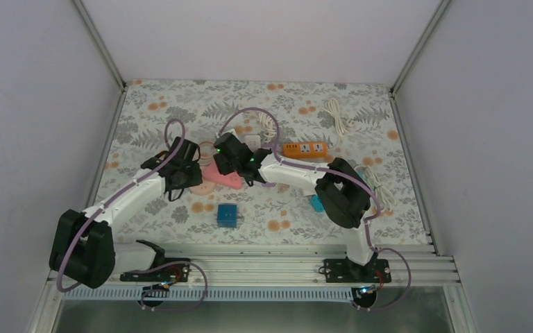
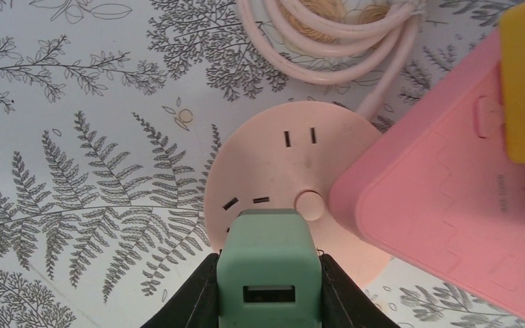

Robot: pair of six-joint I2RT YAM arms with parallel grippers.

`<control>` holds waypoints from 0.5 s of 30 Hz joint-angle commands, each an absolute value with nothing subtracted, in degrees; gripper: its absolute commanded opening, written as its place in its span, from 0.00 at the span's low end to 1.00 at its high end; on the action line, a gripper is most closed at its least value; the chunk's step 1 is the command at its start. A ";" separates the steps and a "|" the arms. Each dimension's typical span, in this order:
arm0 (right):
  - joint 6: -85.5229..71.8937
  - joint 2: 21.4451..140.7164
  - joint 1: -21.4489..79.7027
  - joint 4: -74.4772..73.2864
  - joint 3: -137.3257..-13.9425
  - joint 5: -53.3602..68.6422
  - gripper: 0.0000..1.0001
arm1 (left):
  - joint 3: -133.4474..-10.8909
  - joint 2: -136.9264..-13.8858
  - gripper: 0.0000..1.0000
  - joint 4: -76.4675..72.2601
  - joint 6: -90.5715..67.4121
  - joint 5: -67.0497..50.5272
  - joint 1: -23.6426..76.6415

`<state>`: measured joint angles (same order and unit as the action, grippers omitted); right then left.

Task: Insert the plug
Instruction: Insert the plug into the socket.

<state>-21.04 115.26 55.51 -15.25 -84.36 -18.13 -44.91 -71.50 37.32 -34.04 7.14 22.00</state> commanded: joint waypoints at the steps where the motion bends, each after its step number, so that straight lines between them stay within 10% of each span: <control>1: -20.94 114.85 56.07 -13.65 -84.31 -22.33 0.61 | -45.62 -73.73 0.09 36.52 -32.21 8.90 20.98; 15: -21.00 114.40 56.17 -13.45 -83.54 -22.50 0.61 | -45.46 -77.70 0.09 34.01 -31.07 8.57 20.51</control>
